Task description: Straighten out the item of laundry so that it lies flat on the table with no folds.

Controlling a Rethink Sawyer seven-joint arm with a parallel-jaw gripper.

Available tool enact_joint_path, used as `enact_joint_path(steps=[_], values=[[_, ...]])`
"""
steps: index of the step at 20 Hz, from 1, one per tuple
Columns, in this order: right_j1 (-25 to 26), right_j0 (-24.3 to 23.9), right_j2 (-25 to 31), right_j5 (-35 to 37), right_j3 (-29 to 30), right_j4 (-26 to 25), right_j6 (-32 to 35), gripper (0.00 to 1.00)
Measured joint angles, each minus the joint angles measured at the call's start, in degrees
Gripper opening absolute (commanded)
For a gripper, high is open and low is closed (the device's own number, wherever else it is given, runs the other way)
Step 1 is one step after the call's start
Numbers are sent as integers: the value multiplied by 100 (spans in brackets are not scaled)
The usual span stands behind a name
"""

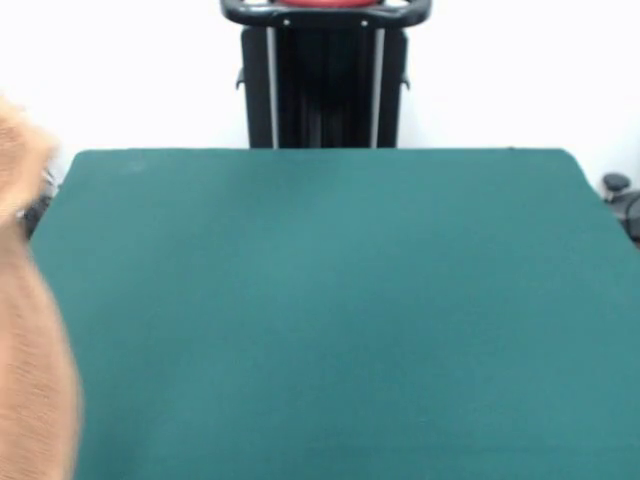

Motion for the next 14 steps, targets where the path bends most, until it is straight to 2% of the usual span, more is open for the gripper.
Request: enact_joint_path(steps=[3,6,10,14], values=[[157,-14,-10,-641,124,199,0,0],[260,-111,-31,-937,210,342,0,0],[499,-55,-287,-1218,487,1038,0,0],[838,265,-641,-1542,1027,2207,0,0]])
